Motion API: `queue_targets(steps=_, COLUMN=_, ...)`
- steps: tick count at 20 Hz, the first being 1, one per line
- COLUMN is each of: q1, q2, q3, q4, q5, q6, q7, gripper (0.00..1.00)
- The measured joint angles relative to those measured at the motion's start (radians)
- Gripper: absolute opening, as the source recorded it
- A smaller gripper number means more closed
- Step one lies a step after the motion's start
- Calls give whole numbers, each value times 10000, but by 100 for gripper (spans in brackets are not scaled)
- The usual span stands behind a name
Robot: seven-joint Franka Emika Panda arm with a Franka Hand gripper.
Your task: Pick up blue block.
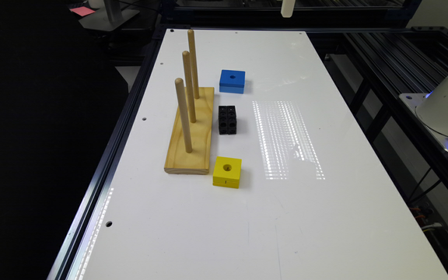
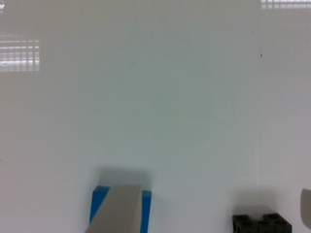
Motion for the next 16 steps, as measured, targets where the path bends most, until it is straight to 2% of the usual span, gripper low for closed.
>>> queue_targets(steps=4, q1=-27, q2=1, q3=-6, q4=13, q5=0, q6=1, q7=0, gripper=100)
queue_targets(steps=9, q1=-180, q2=53, q3=-7, q4=153, q5=-13, q6=48, q7=-31, gripper=100)
queue_targets(steps=12, q1=-303, q2=305, q3=-10, q4=358, q5=-19, q6=246, q7=-107, gripper=100)
queue_targets(steps=16, q1=-544, q2=941, q3=-19, q4=839, q5=-27, q6=497, q7=-329, gripper=100)
